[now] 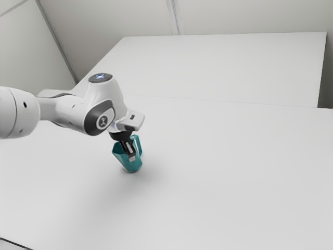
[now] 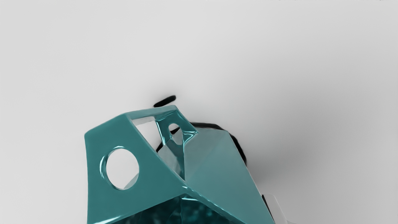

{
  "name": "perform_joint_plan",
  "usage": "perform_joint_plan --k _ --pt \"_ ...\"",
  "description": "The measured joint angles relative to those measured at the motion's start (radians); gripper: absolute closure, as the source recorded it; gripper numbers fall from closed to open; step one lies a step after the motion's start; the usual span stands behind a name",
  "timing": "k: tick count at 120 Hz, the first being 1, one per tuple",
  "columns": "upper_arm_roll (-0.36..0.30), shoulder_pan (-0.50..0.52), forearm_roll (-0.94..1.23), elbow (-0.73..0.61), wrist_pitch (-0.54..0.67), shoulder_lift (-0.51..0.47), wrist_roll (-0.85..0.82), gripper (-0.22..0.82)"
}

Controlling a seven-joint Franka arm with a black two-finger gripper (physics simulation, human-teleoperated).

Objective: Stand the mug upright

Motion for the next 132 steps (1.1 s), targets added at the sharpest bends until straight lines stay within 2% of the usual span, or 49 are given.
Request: perform_joint_plan --k 5,23,31,50,68,92,132 --pt "0.000 0.000 0.000 0.000 0.001 0.000 -0.009 0.78" --pt "-0.005 0.014 -0.006 0.000 -0.005 -0.005 -0.030 0.44" --pt "-0.006 0.021 -0.007 0.000 -0.007 -0.010 -0.038 0.32" --pt "-0.007 0.038 -0.008 0.000 -0.017 -0.045 -0.053 0.15" --pt "-0.017 0.050 -0.008 0.002 -0.029 -0.069 -0.065 0.08" --pt "-0.020 0.015 -0.007 0.028 -0.074 -0.123 -0.076 0.03" --pt "-0.009 0.012 -0.009 0.307 -0.266 -0.097 -0.090 0.01"
